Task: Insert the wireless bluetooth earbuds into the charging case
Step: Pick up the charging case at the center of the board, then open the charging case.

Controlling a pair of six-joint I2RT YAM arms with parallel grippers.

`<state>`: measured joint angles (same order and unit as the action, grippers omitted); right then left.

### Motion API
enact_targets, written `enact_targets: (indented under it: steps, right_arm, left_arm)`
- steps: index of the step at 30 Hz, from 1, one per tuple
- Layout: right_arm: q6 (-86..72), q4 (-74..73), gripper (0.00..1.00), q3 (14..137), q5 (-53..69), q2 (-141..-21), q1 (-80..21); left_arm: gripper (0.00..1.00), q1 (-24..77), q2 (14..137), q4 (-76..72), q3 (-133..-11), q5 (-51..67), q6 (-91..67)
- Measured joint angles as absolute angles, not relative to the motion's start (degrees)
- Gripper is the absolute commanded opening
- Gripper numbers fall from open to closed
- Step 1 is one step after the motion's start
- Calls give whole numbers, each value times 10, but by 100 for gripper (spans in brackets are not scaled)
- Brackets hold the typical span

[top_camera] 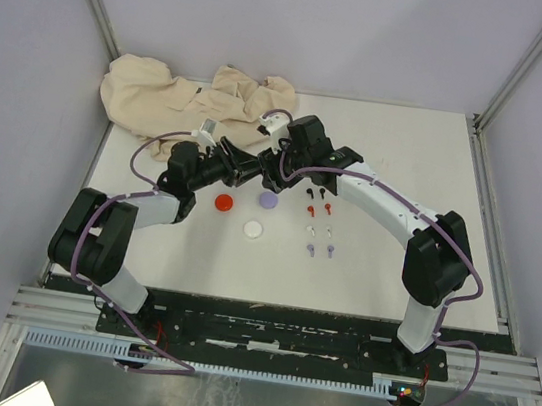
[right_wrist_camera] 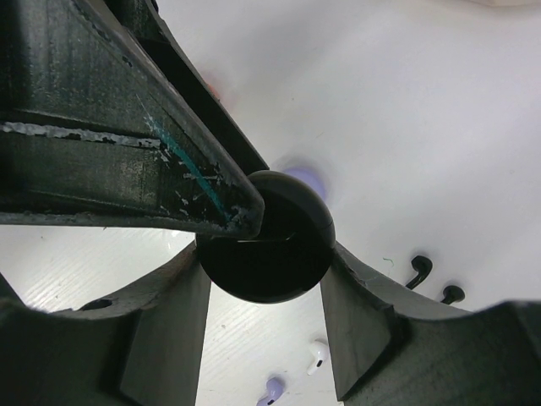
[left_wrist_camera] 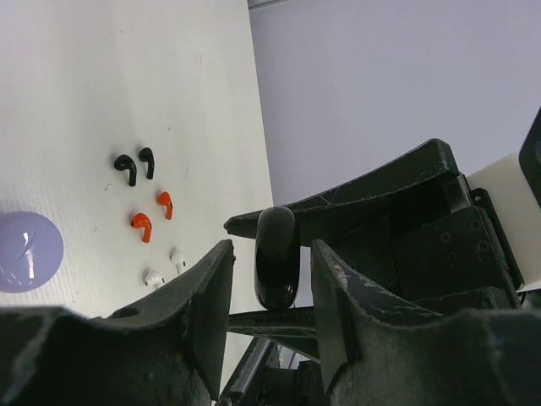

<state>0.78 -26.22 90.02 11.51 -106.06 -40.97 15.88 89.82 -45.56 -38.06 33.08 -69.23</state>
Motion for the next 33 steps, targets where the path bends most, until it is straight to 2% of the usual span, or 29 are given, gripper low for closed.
enact_targets:
  steps: [10, 13, 16, 17, 18, 20, 23, 24, 33]
  right_arm:
    - [10, -262, 29, 900, 115, -1061, -410]
    - [10, -263, 30, 900, 115, -1061, -410]
    - [10, -264, 31, 900, 115, -1061, -410]
    - [11, -265, 35, 900, 115, -1061, -409]
    - [12, -265, 45, 900, 115, -1061, -409]
    - [14, -266, 69, 900, 115, -1061, -409]
    - [13, -266, 94, 900, 113, -1060, -409]
    - [12, -266, 99, 900, 110, -1059, -409]
    - [-2, -271, 99, 880, 45, -962, -391]
  left_arm:
    - [35, 158, 898, -456, -381, 331, -692]
    - [26, 158, 898, -456, -381, 331, -692]
    - [12, 158, 898, -457, -381, 331, -693]
    - [7, 158, 898, -458, -381, 331, -693]
    - [4, 158, 898, -459, -381, 331, -693]
    - [3, 158, 898, -460, -381, 331, -693]
    - [3, 158, 898, -458, -381, 331, -693]
    - [3, 158, 898, -457, -381, 331, -693]
    - [3, 158, 897, -448, -381, 329, -692]
